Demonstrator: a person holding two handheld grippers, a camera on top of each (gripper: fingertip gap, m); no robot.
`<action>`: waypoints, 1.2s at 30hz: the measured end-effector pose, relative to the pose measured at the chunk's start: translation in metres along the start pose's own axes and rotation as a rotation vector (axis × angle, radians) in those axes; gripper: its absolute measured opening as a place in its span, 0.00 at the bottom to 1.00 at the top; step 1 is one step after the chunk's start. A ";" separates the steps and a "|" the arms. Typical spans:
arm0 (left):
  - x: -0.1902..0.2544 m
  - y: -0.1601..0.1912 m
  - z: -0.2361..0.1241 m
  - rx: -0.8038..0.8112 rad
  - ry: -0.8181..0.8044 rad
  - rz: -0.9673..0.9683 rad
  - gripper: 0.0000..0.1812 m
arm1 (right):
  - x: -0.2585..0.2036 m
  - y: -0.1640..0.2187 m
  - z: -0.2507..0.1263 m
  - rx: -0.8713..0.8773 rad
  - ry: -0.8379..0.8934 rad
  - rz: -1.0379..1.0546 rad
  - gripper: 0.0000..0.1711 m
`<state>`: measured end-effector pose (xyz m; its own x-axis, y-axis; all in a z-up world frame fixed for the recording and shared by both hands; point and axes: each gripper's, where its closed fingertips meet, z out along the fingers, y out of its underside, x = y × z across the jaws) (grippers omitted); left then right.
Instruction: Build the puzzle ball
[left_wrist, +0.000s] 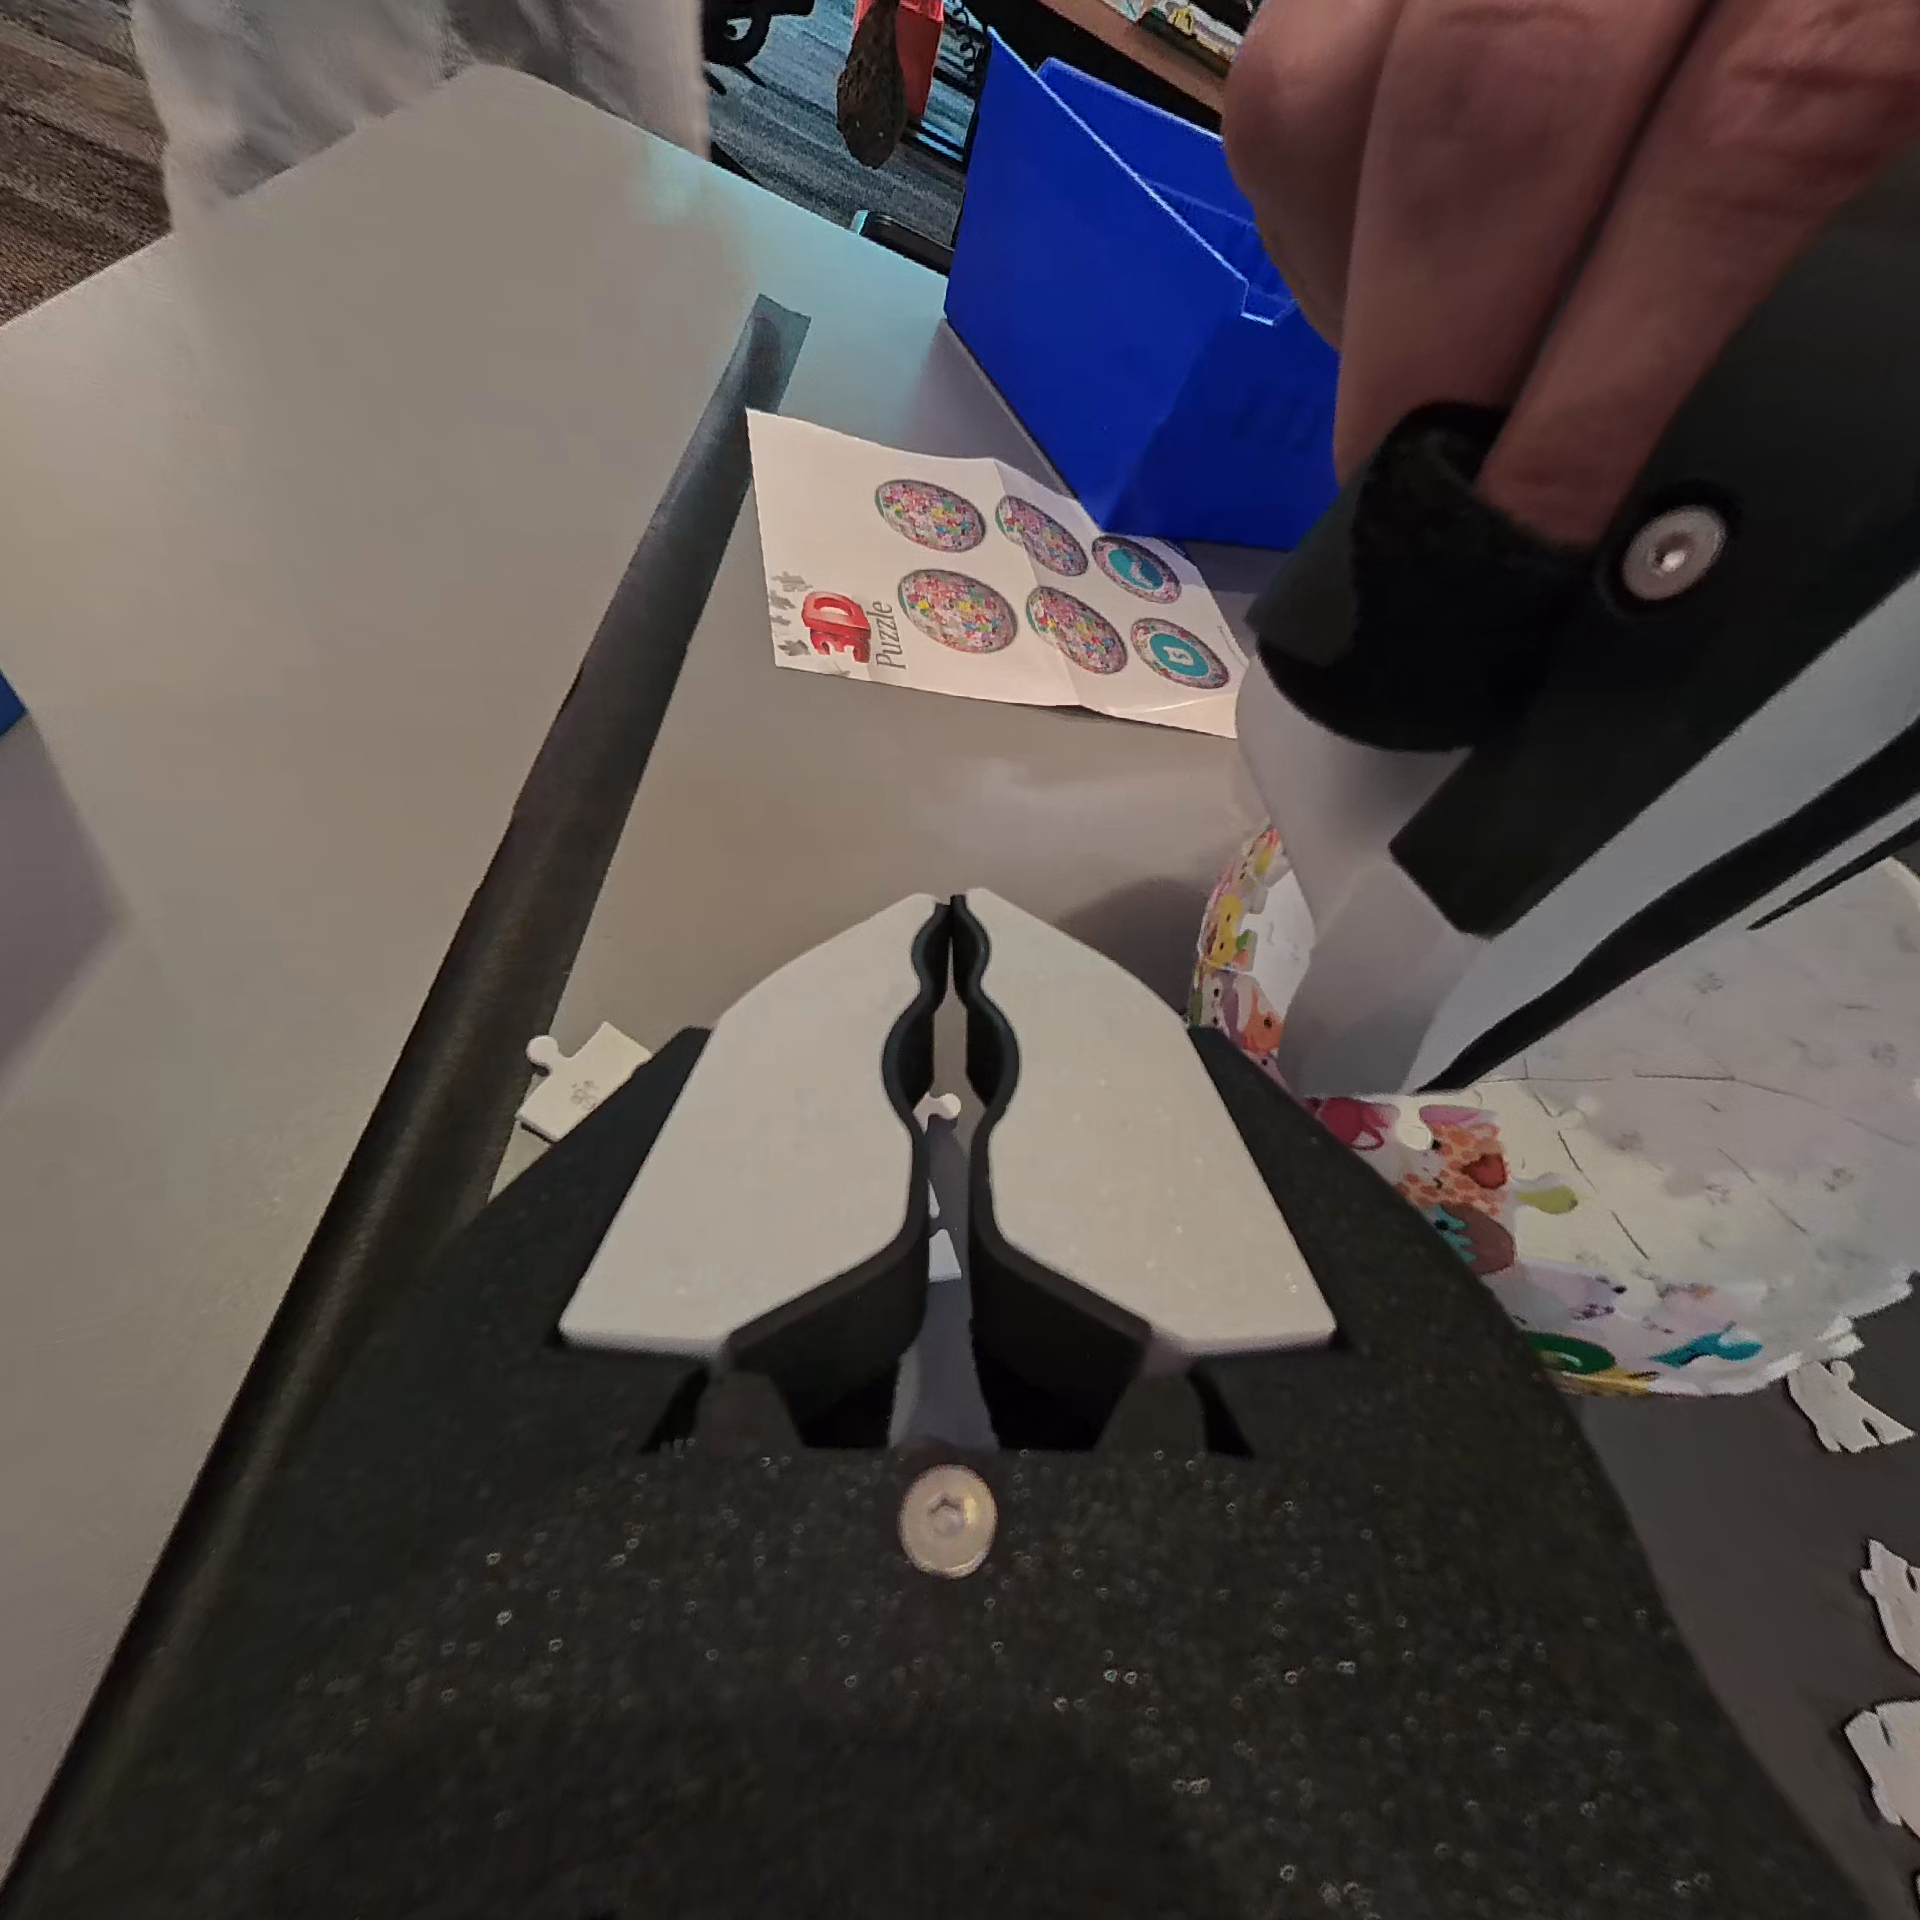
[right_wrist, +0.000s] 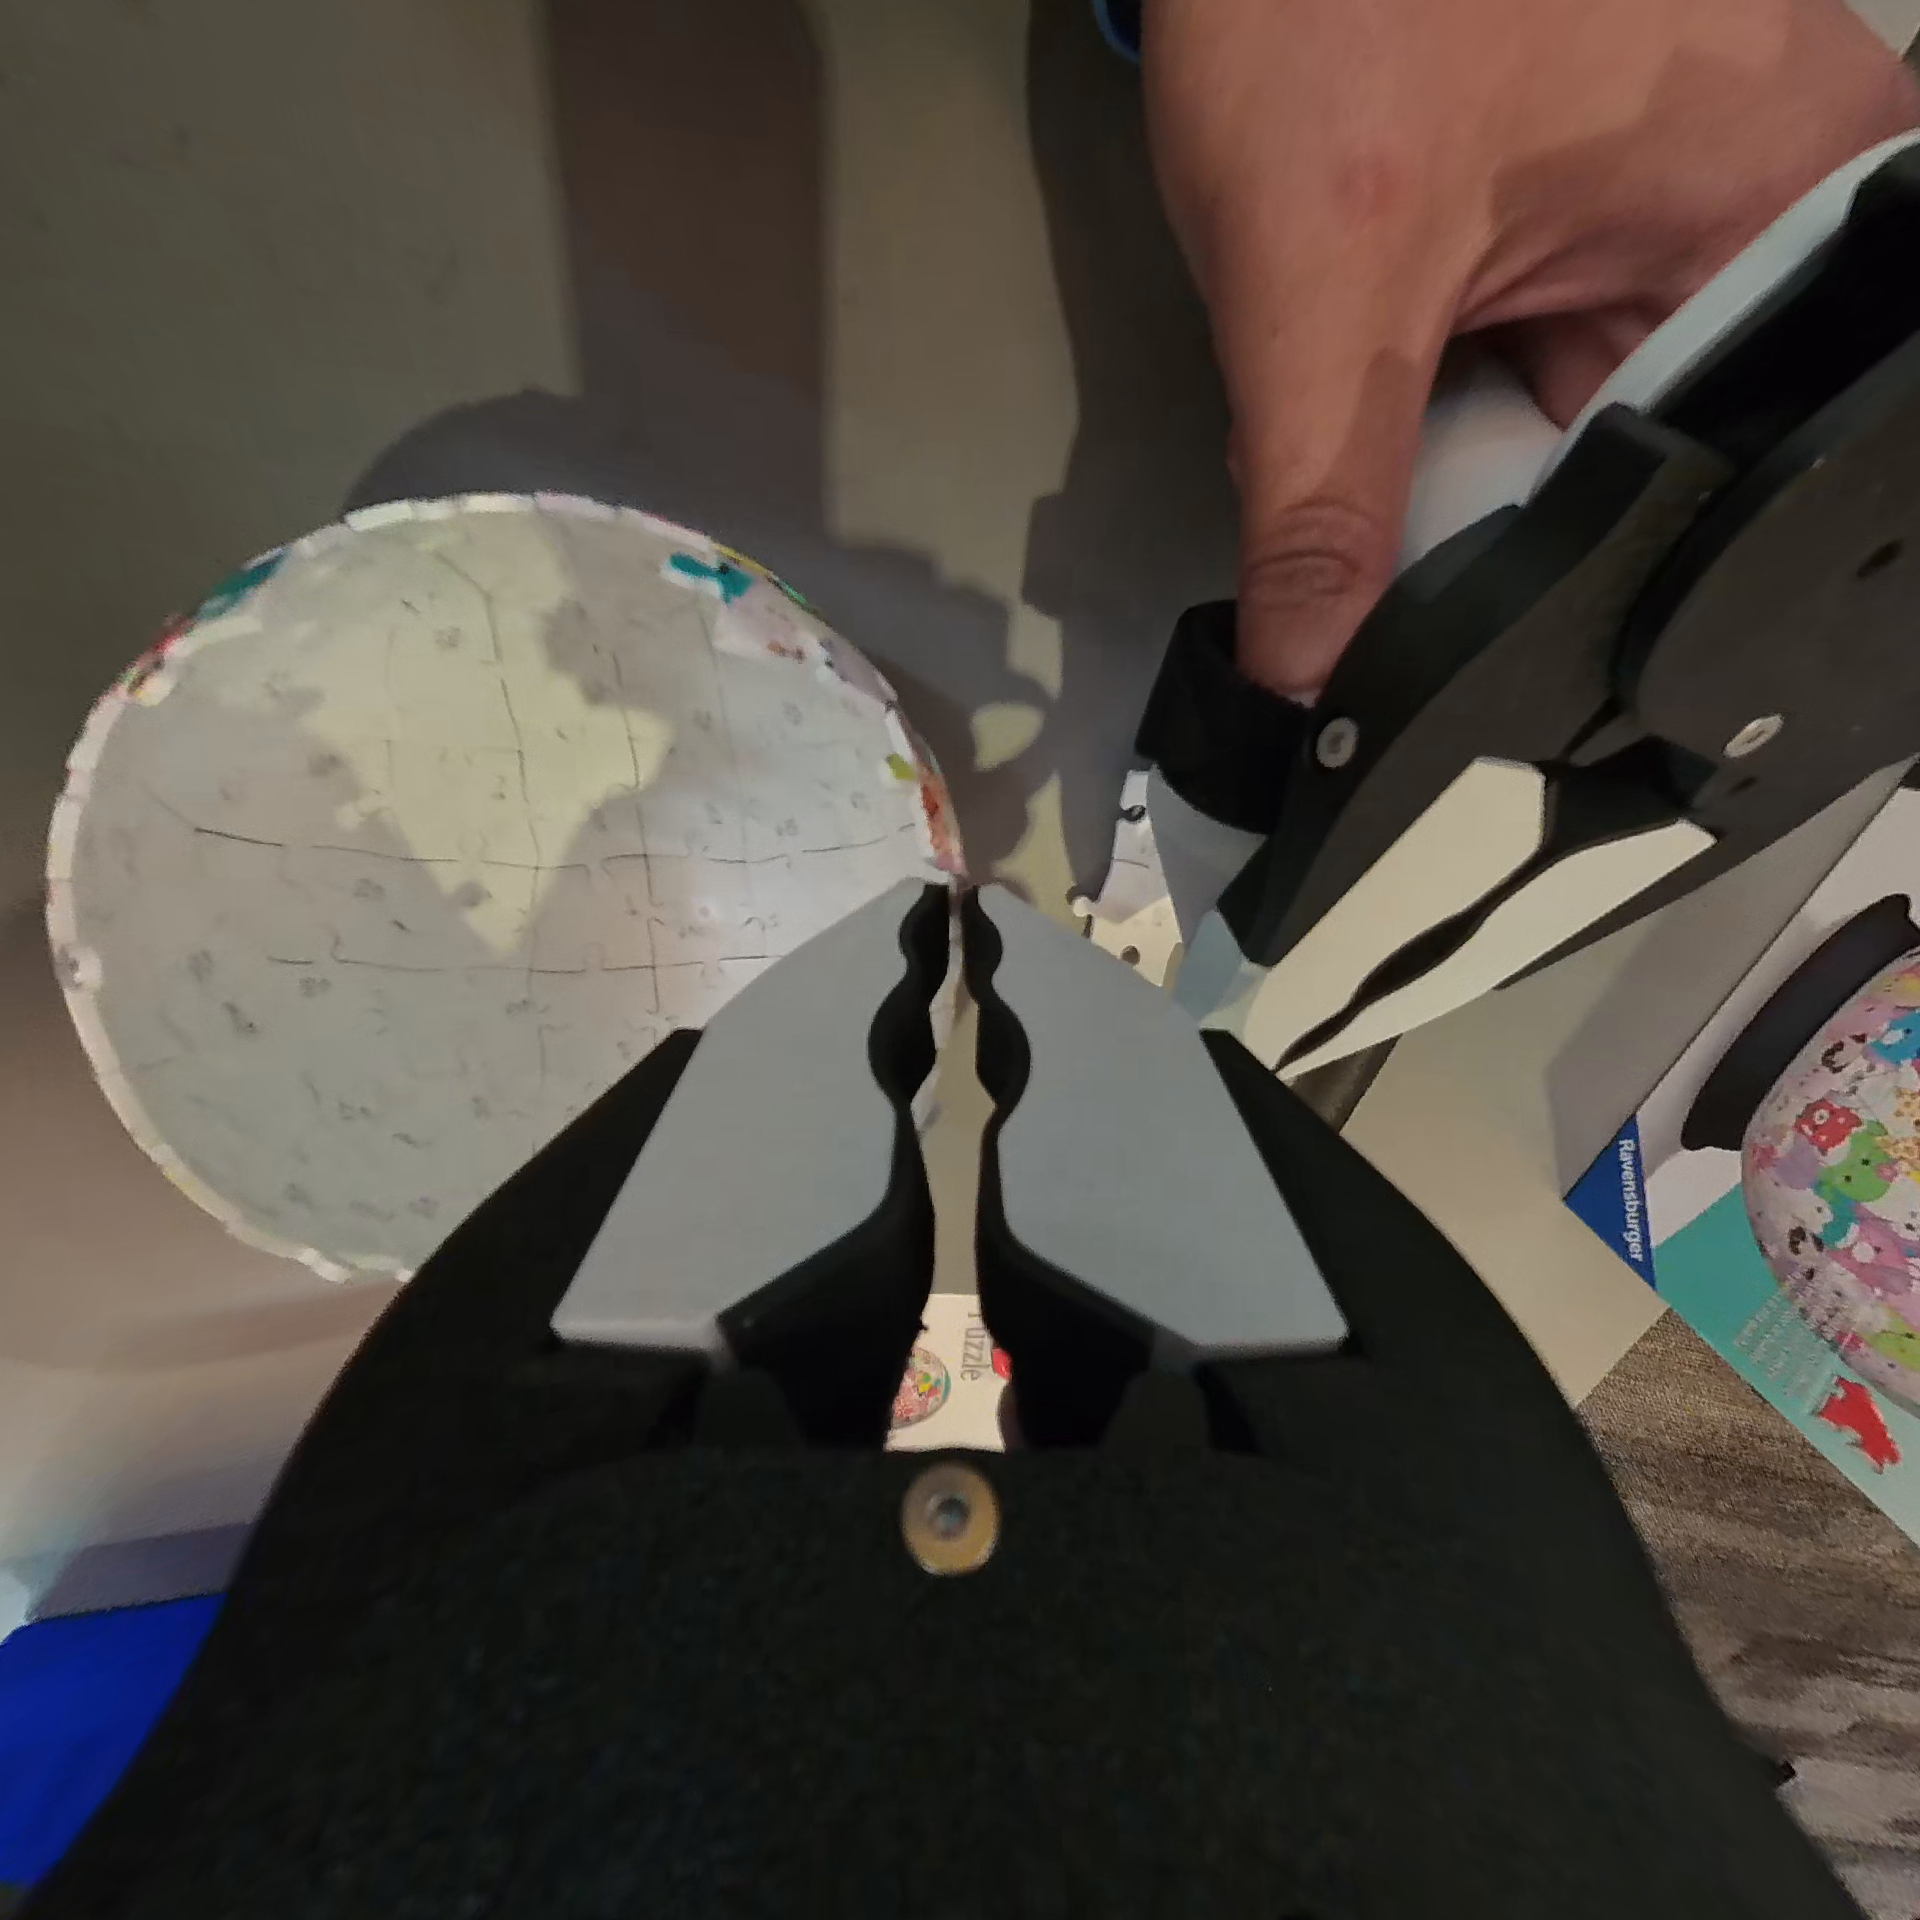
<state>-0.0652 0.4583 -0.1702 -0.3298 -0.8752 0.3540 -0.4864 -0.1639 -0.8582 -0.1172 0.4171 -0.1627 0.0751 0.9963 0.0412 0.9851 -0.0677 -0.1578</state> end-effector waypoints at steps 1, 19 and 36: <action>0.000 0.000 0.000 0.001 0.000 0.002 0.00 | 0.000 0.000 0.000 0.000 0.003 0.001 0.01; 0.066 0.025 -0.036 -0.206 0.461 -0.099 0.00 | 0.002 0.003 -0.008 0.052 0.143 0.015 0.12; 0.059 0.031 -0.024 -0.206 0.446 -0.123 0.00 | 0.000 0.005 -0.002 0.064 0.161 0.046 0.11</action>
<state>-0.1194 0.4128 -0.1668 -0.5515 -0.5676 0.6112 -0.6785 -0.1210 -0.7246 -0.1117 0.4164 -0.1621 0.1483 0.9707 0.1889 0.9686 -0.1041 -0.2256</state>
